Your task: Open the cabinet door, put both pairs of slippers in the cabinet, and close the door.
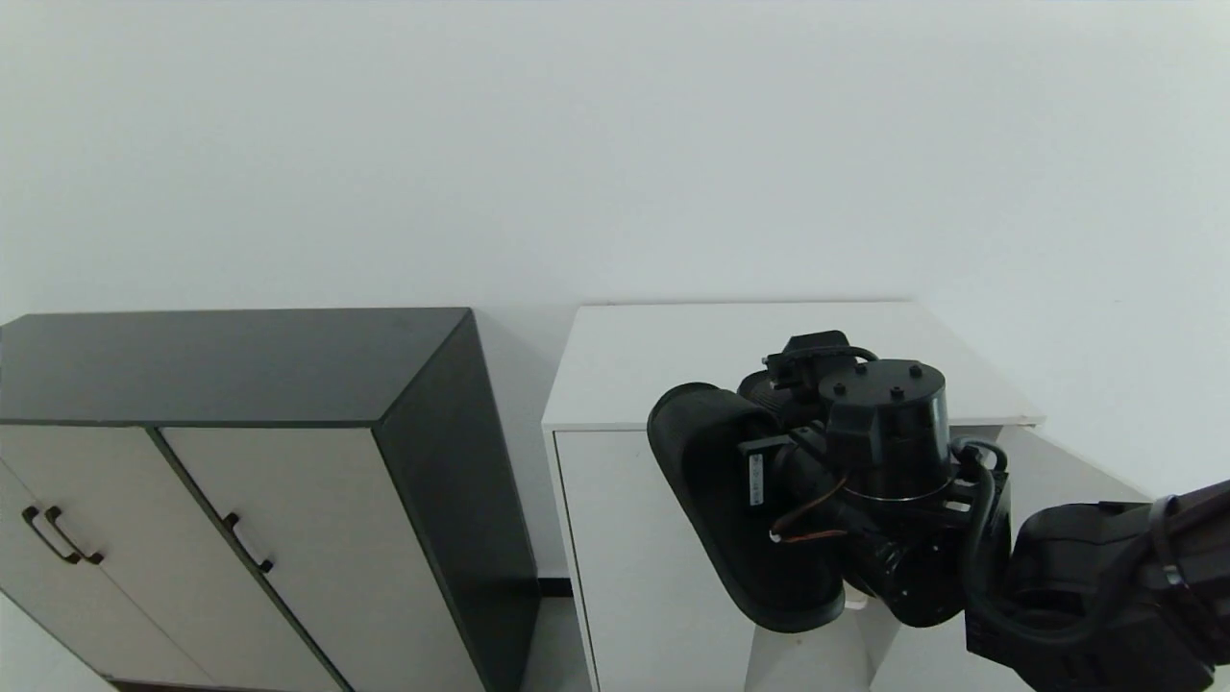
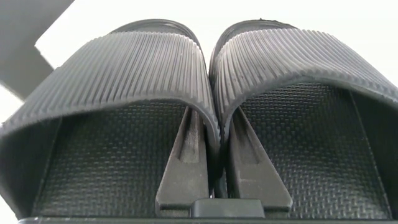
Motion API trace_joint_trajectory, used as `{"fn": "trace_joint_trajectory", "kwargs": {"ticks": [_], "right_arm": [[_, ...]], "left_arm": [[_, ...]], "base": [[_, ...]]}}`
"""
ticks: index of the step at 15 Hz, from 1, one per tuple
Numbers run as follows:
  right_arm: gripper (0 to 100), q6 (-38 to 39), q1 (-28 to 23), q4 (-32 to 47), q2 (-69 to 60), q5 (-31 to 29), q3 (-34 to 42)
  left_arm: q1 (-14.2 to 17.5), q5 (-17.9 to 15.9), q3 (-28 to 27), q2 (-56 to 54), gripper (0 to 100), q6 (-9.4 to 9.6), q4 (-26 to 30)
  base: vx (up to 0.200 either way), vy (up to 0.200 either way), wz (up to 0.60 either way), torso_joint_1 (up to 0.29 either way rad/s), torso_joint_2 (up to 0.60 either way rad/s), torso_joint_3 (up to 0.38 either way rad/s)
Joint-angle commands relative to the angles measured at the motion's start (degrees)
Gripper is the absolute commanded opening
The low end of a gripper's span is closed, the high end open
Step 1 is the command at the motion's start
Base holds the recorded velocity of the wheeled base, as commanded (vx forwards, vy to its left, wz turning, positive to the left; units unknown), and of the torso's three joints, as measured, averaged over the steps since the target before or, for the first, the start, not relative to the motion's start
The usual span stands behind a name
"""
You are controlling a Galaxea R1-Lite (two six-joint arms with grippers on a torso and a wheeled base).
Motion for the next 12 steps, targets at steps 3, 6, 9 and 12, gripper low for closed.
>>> {"fn": "trace_joint_trajectory", "kwargs": {"ticks": [3,6,9,12], "right_arm": [[0,0.0,0.1,0.0,-1.1,0.0,1.0],[0,-0.3,0.1,0.0,-1.9,0.1,2.0],[0,-0.5,0.1,0.0,-1.7,0.3,2.1],[0,-0.5,0.1,0.0,-1.8,0.2,2.6]], "left_arm": [[0.0,0.0,0.0,0.0,0,-0.02,0.0],[0.0,0.0,0.0,0.0,0,-0.02,0.0],[0.0,0.1,0.0,0.0,0,-0.11,0.0],[0.0,0.1,0.0,0.0,0,-0.29,0.0]], "base": [[-0.067,0.000,0.00,0.001,0.00,0.001],[0.000,0.000,0.00,0.000,0.00,0.000],[0.000,0.000,0.00,0.000,0.00,0.000],[0.000,0.000,0.00,0.000,0.00,0.000]]}}
